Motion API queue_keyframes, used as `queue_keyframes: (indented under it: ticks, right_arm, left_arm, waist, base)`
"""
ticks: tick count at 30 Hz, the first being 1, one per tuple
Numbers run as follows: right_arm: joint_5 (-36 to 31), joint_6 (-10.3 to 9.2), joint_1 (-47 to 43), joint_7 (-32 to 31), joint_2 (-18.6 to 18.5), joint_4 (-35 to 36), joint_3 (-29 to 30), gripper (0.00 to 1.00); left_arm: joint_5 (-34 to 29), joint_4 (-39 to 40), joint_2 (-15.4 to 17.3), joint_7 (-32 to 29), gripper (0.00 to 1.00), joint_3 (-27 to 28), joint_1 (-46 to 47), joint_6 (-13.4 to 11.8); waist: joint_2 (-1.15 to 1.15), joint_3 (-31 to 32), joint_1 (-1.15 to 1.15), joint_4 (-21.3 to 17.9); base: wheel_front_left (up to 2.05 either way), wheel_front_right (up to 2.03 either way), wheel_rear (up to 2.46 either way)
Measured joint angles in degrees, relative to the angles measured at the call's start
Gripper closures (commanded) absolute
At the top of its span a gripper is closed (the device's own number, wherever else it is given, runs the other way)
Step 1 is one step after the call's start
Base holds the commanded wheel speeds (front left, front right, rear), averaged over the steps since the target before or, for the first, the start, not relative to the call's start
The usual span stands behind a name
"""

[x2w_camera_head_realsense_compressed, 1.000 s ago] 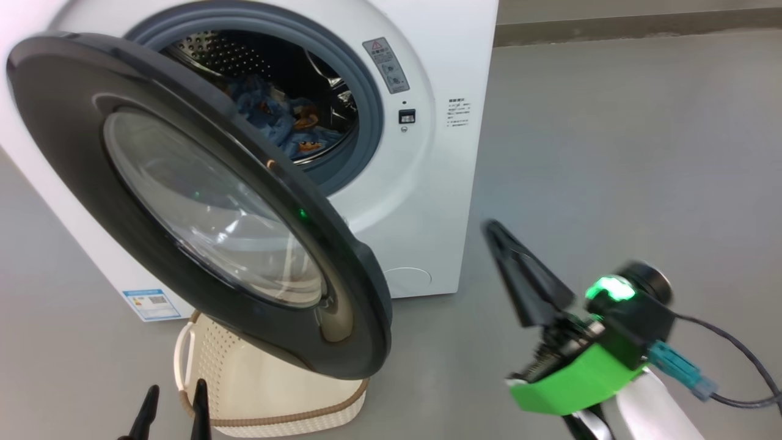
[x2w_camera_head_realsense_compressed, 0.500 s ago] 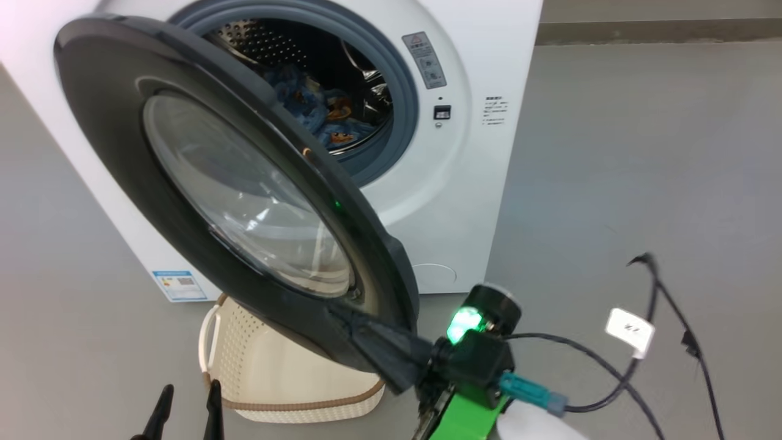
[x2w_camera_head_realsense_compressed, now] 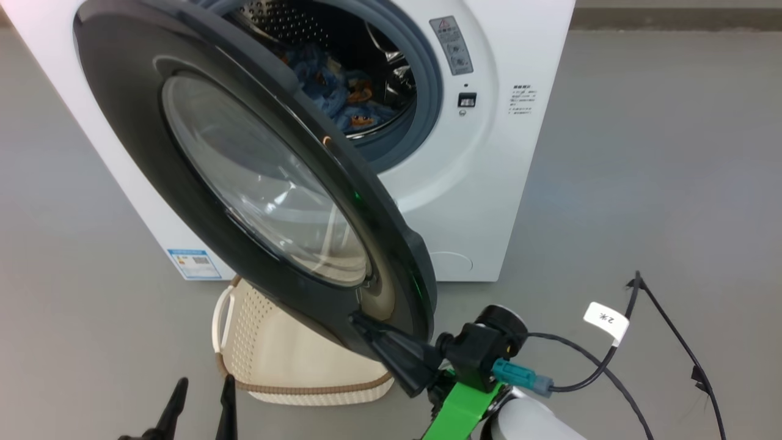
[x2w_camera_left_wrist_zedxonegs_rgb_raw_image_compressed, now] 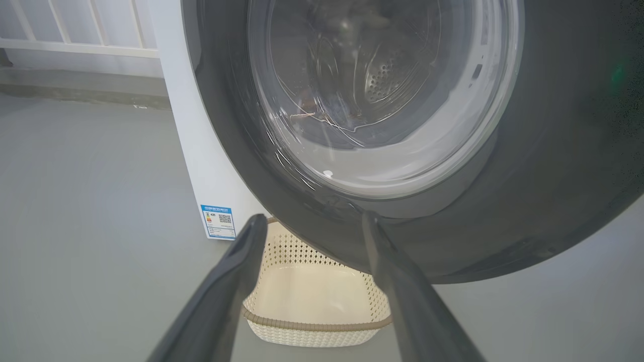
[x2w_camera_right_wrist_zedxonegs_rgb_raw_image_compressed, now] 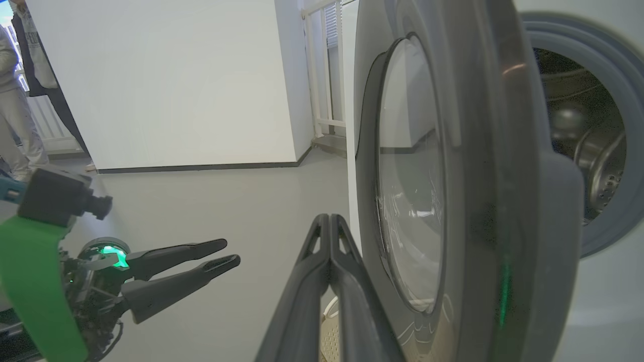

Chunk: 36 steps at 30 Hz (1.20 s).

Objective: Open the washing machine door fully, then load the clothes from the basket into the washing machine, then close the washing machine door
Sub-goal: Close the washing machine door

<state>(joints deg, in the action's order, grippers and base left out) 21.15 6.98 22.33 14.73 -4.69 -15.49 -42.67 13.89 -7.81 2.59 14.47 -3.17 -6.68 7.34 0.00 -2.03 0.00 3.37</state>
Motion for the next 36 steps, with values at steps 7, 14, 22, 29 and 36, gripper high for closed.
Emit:
queue_keyframes:
  ticks: [7, 14, 22, 29, 36]
  right_arm:
    - [0.12, 0.00, 0.51, 0.00, 0.31, -2.09, 2.53, 1.00]
    - [-0.14, 0.00, 4.21, 0.00, 0.53, -2.61, 4.61, 1.00]
    - [-0.85, 0.01, 6.01, 0.00, 0.35, -2.40, 6.72, 1.00]
    - [-1.37, 0.01, 8.62, 0.00, -0.44, -1.90, 8.39, 1.00]
    - [-1.44, 0.01, 10.54, 0.00, -0.69, -1.51, 9.72, 1.00]
  left_arm:
    - [0.01, 0.75, 0.00, 0.01, 0.00, -1.23, 2.40, 0.01]
    - [0.03, 1.31, 0.00, 0.15, 0.00, -1.80, 3.74, 0.05]
    - [0.03, 1.75, -0.01, 0.15, 0.00, -1.76, 4.94, 0.05]
    - [0.03, 2.05, -0.01, 0.15, 0.00, -1.34, 5.06, 0.05]
    - [-0.07, 2.34, -0.02, 0.15, 0.00, -0.67, 5.87, 0.05]
  waist:
    - [0.00, -2.58, 0.00, 0.78]
    - [0.00, -5.53, 0.00, 1.79]
    - [0.00, -8.32, 0.00, 2.82]
    - [0.00, -10.03, 0.00, 2.60]
    - [0.00, -11.62, 0.00, 0.75]
  base:
    - [0.00, 0.00, 0.00]
    - [0.00, 0.00, 0.00]
    - [0.00, 0.00, 0.00]
    - [0.00, 0.00, 0.00]
    - [0.00, 0.00, 0.00]
